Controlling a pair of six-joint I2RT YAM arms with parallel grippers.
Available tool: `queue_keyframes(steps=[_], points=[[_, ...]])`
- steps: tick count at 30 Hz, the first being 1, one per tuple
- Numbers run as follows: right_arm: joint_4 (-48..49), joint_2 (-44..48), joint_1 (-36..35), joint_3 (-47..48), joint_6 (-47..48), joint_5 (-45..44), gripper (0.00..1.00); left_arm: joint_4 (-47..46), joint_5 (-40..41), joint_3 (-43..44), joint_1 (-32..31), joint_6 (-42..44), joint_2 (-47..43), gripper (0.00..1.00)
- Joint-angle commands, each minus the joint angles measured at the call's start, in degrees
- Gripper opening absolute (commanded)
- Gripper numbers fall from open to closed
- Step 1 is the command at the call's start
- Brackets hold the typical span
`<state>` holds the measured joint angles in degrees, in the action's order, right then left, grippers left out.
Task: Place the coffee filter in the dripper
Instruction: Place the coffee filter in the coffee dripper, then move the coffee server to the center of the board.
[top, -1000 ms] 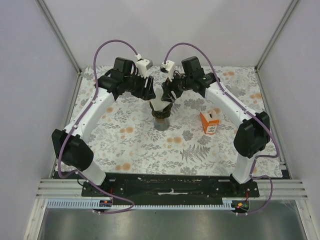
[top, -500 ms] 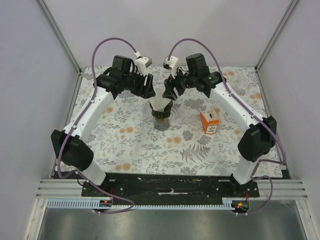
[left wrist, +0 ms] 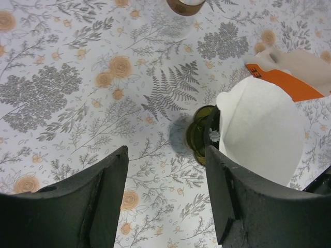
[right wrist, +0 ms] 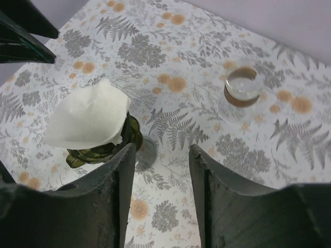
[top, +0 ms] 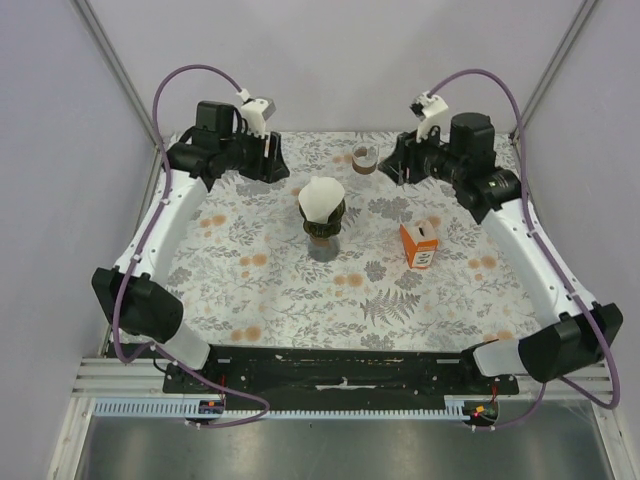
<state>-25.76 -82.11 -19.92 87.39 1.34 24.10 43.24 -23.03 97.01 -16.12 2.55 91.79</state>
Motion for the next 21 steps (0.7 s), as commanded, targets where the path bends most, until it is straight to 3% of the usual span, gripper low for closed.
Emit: queue_keyframes(steps=[1, 9, 14, 21], points=[[6.1, 3.8, 2.1, -11.9, -14.6, -2.1, 0.49, -0.6, -1.4, 1.8, 3.3, -0.5, -3.2, 0.67], [19.6, 2.4, 1.0, -30.1, -31.4, 2.2, 0.31, -1.7, -2.9, -1.3, 6.9, -1.5, -5.7, 0.68], [27.0, -0.9, -2.5, -35.2, -38.8, -0.2, 0.29, -2.4, -4.5, -2.9, 8.9, -1.9, -6.5, 0.67], [31.1, -9.4, -6.8, -34.9, -43.8, -1.7, 0.28, -2.6, -5.8, -3.3, 11.8, -1.9, -7.8, 0.67]])
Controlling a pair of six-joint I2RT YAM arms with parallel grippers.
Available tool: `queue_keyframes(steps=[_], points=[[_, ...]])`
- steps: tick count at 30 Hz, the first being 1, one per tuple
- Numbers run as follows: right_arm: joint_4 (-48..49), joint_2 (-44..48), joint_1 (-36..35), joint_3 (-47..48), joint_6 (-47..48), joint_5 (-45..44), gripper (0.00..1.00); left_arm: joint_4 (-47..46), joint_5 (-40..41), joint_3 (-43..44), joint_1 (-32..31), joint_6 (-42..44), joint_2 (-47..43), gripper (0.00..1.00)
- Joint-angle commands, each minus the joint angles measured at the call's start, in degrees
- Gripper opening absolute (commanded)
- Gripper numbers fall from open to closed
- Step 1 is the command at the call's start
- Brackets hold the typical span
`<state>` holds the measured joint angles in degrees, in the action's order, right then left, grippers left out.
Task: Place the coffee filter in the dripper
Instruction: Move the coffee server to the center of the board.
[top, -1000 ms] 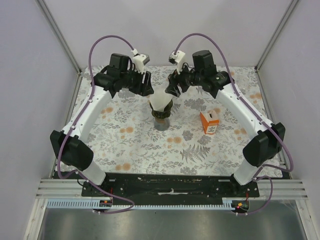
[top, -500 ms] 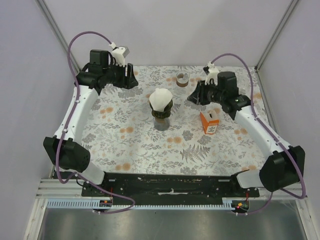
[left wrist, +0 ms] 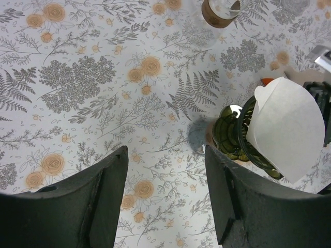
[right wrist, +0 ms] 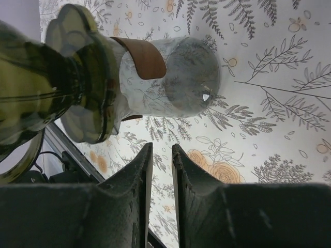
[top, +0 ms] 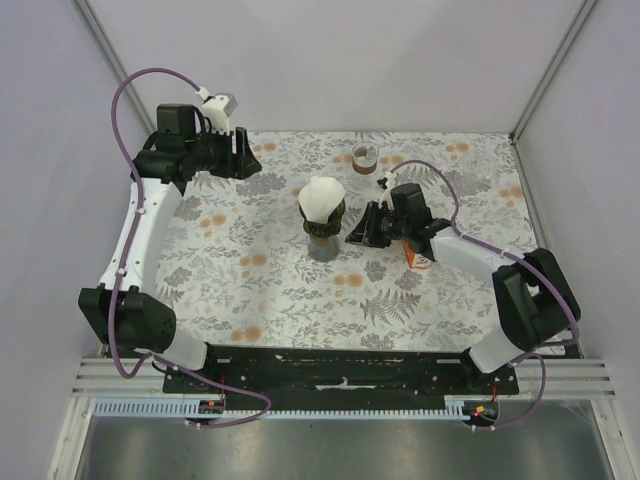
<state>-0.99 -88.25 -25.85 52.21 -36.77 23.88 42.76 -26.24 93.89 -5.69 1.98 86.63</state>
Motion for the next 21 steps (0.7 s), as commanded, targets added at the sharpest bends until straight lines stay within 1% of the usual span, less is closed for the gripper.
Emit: queue_keyframes(steps=[1, 4, 9, 13, 21], points=[[7.7, -3.9, -1.0, -0.5, -6.7, -1.6, 0.27, -2.1, -2.8, -0.2, 1.6, -1.4, -2.7, 0.67], [9.7, -5.5, -1.7, -1.3, -8.7, -2.3, 0.26, -2.1, -3.2, -0.3, 2.3, -1.4, -3.0, 0.67], [11.9, -9.8, -3.8, 0.6, -11.1, -2.3, 0.27, -2.1, -3.6, 0.0, 3.1, -1.4, -3.0, 0.67], [13.7, -11.9, -3.9, 1.1, -12.9, -3.0, 0.27, -1.9, -4.0, 0.2, 3.5, -1.4, -3.0, 0.67], [13.9, -18.4, -5.1, 8.1, -13.2, -2.6, 0.27, -1.8, -4.4, 0.5, 4.6, -1.4, -3.1, 0.67]])
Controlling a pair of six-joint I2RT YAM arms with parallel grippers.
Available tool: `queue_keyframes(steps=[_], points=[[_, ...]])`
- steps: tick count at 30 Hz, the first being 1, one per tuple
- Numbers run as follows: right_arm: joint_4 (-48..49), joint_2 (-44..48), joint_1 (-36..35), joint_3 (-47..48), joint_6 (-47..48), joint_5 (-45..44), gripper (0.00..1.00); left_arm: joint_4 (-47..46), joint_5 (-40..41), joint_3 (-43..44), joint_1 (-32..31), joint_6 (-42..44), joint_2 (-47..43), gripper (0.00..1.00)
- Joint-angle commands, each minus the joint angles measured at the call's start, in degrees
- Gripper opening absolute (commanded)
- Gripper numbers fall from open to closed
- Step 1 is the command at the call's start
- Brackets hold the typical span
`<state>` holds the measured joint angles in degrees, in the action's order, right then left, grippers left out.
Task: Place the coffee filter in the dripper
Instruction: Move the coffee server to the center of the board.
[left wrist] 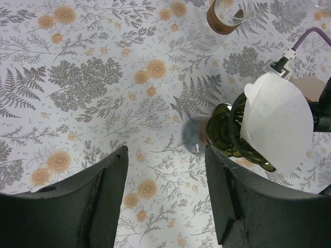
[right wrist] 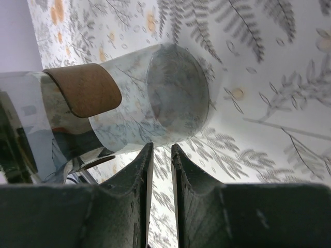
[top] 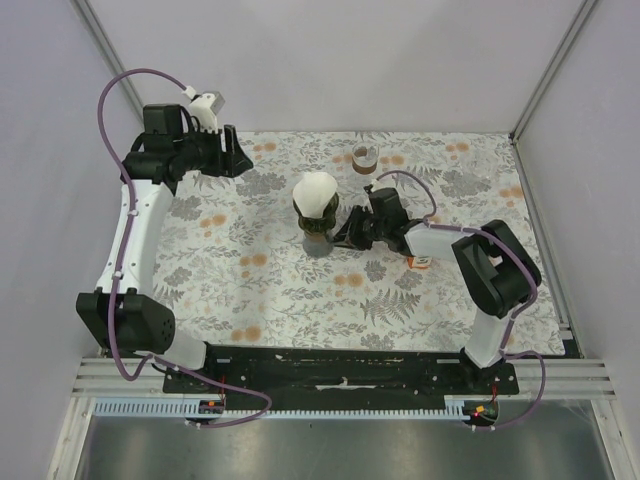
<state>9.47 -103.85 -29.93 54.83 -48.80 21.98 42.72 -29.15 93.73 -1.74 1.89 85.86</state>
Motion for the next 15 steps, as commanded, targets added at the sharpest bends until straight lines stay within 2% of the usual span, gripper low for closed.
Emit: queue_keyframes(steps=[1, 15], points=[[3.4, -3.6, -1.3, 6.6, -1.1, -0.7, 0.27, -1.8, -1.6, 0.7, 0.9, -1.3, -2.4, 0.68], [-1.9, -20.0, -5.0, 30.2, -1.3, 1.3, 0.27, -1.1, -2.0, 1.5, 1.6, -1.3, -1.8, 0.68]])
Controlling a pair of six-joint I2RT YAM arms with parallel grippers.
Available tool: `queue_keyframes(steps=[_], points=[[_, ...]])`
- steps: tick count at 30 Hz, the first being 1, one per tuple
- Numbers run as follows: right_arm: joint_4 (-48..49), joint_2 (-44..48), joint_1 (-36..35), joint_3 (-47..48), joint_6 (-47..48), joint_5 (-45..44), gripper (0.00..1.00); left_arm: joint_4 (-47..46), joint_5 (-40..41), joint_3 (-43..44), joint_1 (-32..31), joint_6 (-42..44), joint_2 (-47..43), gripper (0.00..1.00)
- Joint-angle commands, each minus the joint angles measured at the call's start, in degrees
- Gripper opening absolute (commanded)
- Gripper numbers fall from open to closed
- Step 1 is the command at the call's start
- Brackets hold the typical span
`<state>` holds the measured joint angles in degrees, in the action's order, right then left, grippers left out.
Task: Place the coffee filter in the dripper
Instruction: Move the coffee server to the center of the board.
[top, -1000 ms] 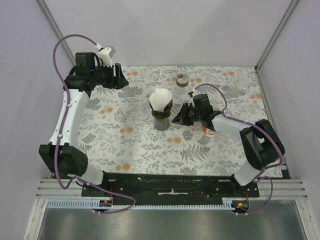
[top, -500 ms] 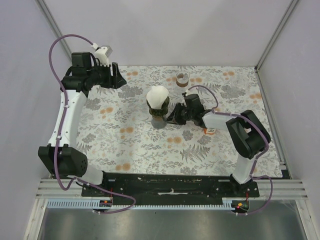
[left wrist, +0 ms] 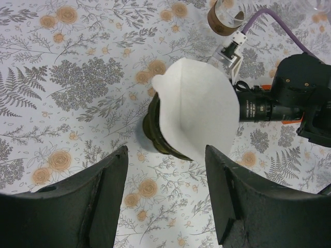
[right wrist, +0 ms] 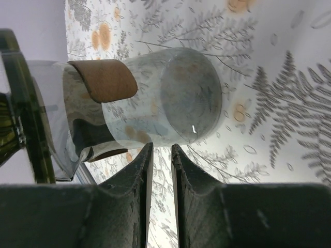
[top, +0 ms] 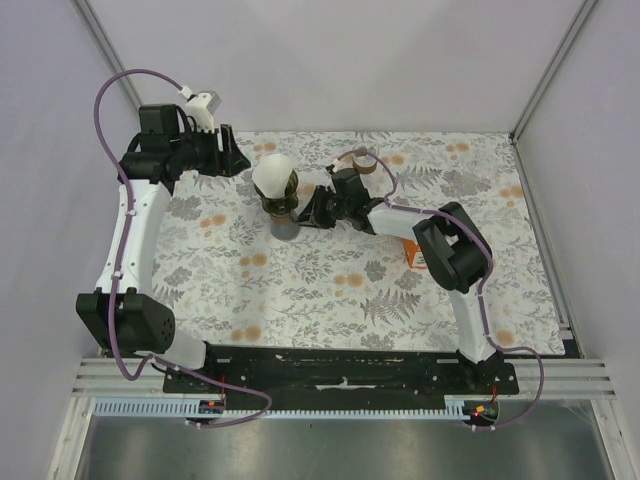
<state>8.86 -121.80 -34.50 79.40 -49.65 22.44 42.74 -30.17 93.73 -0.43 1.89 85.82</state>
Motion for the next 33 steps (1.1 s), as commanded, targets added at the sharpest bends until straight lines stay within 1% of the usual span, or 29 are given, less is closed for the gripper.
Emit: queue_keyframes(steps=[1, 5, 7, 8, 13, 16, 18, 21, 24, 27, 31, 33], points=[[-1.7, -1.8, -0.4, 6.0, 0.2, 0.6, 0.27, -1.1, -0.9, 1.5, 0.3, -1.3, -2.0, 0.68], [-3.4, 2.6, 0.1, 3.5, 4.4, -1.0, 0.3, -0.8, -0.9, 1.5, 0.3, -1.3, -1.8, 0.68], [-4.8, 6.0, 0.5, 1.9, 7.8, -1.8, 0.33, -0.8, -0.9, 1.6, 0.3, -1.3, -1.6, 0.68], [-6.3, 7.7, 0.7, 1.5, 9.8, -2.2, 0.35, -0.7, -1.1, 1.8, 2.1, -1.3, -1.4, 0.68], [-18.0, 16.9, 1.4, 1.6, 22.8, -5.8, 0.47, -0.5, -1.5, 2.1, 2.8, -1.3, -0.7, 0.68], [-24.8, 21.0, 2.7, 3.7, 30.0, -10.6, 0.57, -0.5, -1.6, 2.1, 3.7, -1.3, -0.5, 0.68], [-28.3, 22.9, 4.5, 5.4, 33.8, -14.9, 0.69, -0.5, -1.7, 2.0, 4.0, -2.9, -0.5, 0.68], [-32.0, 22.9, 7.3, 10.2, 38.9, -23.7, 0.87, -0.6, -2.1, 1.5, 4.5, -2.9, -0.5, 0.68], [-34.5, 18.7, 9.5, 17.3, 43.4, -32.4, 0.89, -0.6, -2.3, 1.3, 4.8, -2.9, -0.4, 0.68], [-37.3, 11.6, 11.9, 26.1, 44.4, -33.6, 0.88, -0.6, -2.5, 1.4, 5.1, -2.9, -0.2, 0.68], [-41.7, 2.1, 13.6, 38.4, 44.8, -33.9, 0.81, -0.6, -2.5, 1.0, 5.6, -2.7, -0.2, 0.68], [-43.0, -1.4, 13.8, 42.4, 45.3, -33.4, 0.78, -0.6, -2.7, 0.9, 5.9, -2.8, -0.2, 0.68]])
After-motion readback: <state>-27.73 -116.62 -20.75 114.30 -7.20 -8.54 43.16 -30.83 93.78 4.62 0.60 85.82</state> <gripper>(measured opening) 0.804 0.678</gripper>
